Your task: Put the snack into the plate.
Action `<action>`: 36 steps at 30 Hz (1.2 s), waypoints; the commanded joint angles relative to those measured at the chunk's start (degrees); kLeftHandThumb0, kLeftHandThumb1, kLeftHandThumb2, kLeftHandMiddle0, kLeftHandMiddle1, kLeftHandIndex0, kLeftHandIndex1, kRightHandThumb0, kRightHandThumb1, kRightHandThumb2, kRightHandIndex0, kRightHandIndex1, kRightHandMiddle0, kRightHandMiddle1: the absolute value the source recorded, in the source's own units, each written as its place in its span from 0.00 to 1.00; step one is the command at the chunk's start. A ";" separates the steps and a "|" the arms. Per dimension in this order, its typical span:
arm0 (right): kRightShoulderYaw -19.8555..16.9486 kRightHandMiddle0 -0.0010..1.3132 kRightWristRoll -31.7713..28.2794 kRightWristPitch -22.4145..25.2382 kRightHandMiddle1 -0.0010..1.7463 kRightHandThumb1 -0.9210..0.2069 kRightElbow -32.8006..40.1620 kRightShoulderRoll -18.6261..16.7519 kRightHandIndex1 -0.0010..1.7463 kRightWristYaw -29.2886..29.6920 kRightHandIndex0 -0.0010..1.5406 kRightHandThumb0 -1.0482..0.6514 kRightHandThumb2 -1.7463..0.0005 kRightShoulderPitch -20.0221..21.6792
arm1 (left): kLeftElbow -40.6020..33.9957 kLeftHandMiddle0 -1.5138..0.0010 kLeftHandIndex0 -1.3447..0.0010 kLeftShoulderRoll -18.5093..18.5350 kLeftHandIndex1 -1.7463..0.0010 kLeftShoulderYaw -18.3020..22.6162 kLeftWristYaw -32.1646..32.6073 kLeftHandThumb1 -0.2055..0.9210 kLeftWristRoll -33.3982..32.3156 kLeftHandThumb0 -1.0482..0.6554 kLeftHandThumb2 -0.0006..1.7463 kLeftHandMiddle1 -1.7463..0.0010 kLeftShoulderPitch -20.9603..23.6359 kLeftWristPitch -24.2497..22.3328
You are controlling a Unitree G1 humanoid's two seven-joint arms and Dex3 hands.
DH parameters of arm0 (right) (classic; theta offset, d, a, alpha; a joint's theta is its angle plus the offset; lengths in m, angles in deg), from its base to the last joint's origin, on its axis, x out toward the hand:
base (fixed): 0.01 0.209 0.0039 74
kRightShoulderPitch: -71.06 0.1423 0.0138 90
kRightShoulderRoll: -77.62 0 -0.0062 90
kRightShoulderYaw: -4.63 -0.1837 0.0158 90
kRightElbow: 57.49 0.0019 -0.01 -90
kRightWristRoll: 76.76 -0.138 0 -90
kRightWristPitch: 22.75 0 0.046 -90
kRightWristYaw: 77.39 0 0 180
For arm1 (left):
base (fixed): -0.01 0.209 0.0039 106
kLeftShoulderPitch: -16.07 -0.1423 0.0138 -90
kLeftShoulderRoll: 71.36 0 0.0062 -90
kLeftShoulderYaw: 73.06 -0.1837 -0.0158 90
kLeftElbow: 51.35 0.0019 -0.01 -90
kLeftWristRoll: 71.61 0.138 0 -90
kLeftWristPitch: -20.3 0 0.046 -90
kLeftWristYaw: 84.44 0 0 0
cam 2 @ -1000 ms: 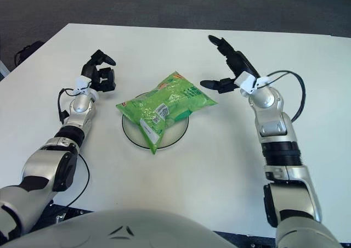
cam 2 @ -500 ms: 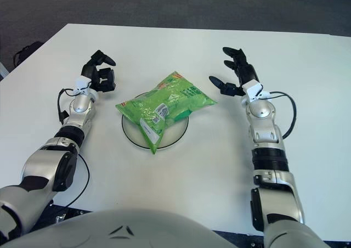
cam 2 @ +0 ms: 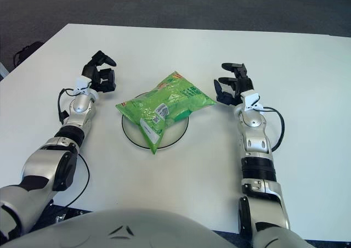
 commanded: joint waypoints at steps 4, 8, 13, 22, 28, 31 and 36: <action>-1.62 0.01 -2.52 2.35 0.88 0.16 1.20 -2.42 0.93 1.55 0.21 0.79 0.60 -1.22 | 3.11 0.17 0.62 -1.55 0.00 0.12 -2.33 0.57 -0.98 0.36 0.66 0.00 -5.70 -3.21; -1.90 0.07 -3.12 3.55 0.96 0.20 1.59 -3.59 0.97 2.74 0.24 0.69 0.52 -2.21 | 2.73 0.16 0.61 -1.70 0.00 0.58 -3.20 0.56 -1.90 0.35 0.68 0.00 -5.57 -4.06; -2.25 0.16 -3.60 3.59 0.99 0.25 0.81 -4.33 0.95 3.29 0.25 0.63 0.49 -2.99 | 2.48 0.16 0.60 -1.71 0.00 0.79 -3.64 0.55 -2.11 0.35 0.68 0.00 -5.42 -5.66; -3.25 0.26 -4.40 2.46 1.00 0.27 -1.76 -5.32 0.89 4.00 0.25 0.61 0.48 -2.86 | 1.77 0.17 0.60 -1.54 0.00 0.57 -3.67 0.55 -1.83 0.35 0.68 0.00 -5.52 -7.20; -3.48 0.29 -4.87 0.86 1.00 0.30 -4.53 -5.53 0.86 3.68 0.27 0.61 0.47 -2.86 | 1.43 0.17 0.60 -1.57 0.00 0.44 -3.30 0.55 -1.62 0.35 0.68 0.00 -5.72 -7.37; -3.52 0.30 -5.25 0.28 1.00 0.31 -5.93 -5.52 0.85 3.51 0.29 0.61 0.46 -2.80 | 1.26 0.17 0.60 -1.64 0.00 0.49 -3.73 0.55 -1.87 0.35 0.68 0.00 -5.79 -7.75; -3.85 0.31 -5.75 -0.41 1.00 0.34 -9.61 -5.20 0.83 3.20 0.32 0.61 0.45 -1.97 | 0.99 0.18 0.61 -1.70 0.00 0.55 -3.85 0.55 -2.02 0.35 0.68 0.00 -5.97 -8.24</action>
